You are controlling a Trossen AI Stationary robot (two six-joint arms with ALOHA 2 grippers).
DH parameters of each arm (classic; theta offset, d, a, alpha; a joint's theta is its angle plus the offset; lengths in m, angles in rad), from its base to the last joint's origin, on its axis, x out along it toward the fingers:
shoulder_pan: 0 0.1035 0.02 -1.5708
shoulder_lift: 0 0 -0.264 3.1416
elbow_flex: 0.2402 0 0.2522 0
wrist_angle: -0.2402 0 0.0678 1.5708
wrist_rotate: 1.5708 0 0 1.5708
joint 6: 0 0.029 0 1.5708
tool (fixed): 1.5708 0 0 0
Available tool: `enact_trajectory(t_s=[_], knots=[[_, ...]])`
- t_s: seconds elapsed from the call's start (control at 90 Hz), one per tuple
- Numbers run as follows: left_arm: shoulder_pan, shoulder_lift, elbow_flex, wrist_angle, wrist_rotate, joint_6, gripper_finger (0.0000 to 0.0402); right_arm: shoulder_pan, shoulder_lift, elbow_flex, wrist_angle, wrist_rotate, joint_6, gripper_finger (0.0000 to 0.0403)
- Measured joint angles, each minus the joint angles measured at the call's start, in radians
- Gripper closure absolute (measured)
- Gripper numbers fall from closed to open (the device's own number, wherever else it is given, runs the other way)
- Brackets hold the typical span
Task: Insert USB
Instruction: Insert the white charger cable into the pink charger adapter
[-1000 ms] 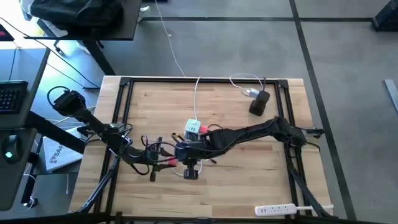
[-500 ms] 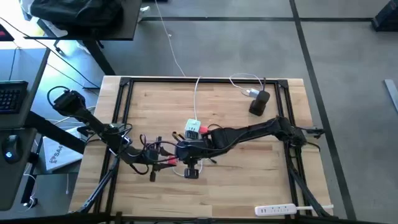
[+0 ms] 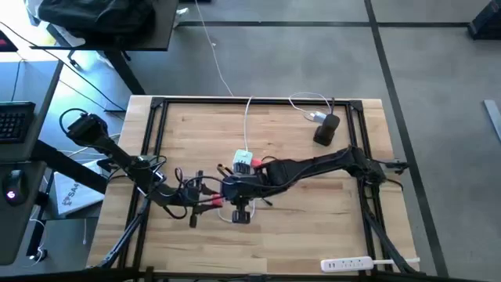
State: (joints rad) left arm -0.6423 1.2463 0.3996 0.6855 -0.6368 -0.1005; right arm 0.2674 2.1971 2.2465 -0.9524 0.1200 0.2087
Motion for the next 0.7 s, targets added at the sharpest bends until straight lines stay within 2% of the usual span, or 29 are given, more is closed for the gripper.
enact_trajectory(t_s=[0.333,0.611,0.7], knots=[[0.0,-0.009,0.0,-0.003,-0.027,0.0,0.0282,0.012,-0.001,0.0,-0.004,0.037,-0.007,0.0403],[-0.037,-0.071,0.004,0.018,-0.049,0.042,0.0282,0.026,-0.012,0.0,-0.002,0.034,-0.019,0.0403],[-0.044,-0.081,0.005,0.01,-0.057,0.051,0.0282,0.033,-0.018,0.0,0.004,0.063,-0.032,0.0403]])
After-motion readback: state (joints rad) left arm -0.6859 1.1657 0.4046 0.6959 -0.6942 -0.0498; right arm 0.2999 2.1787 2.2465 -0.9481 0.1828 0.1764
